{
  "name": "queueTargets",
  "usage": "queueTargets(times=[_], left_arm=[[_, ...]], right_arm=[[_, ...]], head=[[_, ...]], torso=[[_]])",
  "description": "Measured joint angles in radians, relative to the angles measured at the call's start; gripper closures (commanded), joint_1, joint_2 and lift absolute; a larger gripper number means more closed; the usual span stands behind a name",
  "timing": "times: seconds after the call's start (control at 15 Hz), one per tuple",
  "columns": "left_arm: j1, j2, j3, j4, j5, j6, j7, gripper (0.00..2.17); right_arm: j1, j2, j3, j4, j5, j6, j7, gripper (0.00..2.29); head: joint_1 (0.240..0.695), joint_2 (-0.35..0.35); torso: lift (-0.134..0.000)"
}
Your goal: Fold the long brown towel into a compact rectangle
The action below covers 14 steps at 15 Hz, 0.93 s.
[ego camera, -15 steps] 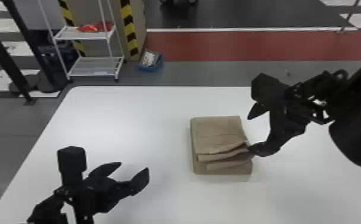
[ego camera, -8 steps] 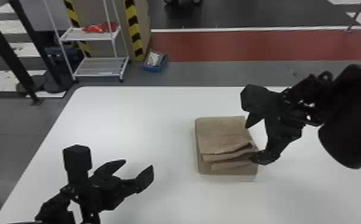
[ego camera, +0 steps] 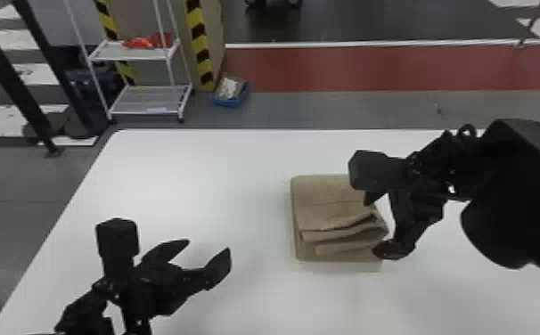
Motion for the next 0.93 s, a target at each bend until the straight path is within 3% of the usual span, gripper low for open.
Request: queueTargets(times=[0.53,0.93], left_arm=[[0.007,0.000,0.001,0.003,0.000,-0.006,-0.001,0.08],[0.009,0.000,0.001,0.003,0.002,-0.008,0.000,0.08]], right_arm=[[0.001,0.033,0.026,0.045,0.029,0.010,-0.028,0.22],[-0.003,0.048,0.032,0.051,0.036,0.017,-0.046,0.43]], head=[[0.695,0.075],[0.695,0.081]], torso=[[-0.120],[-0.120]])
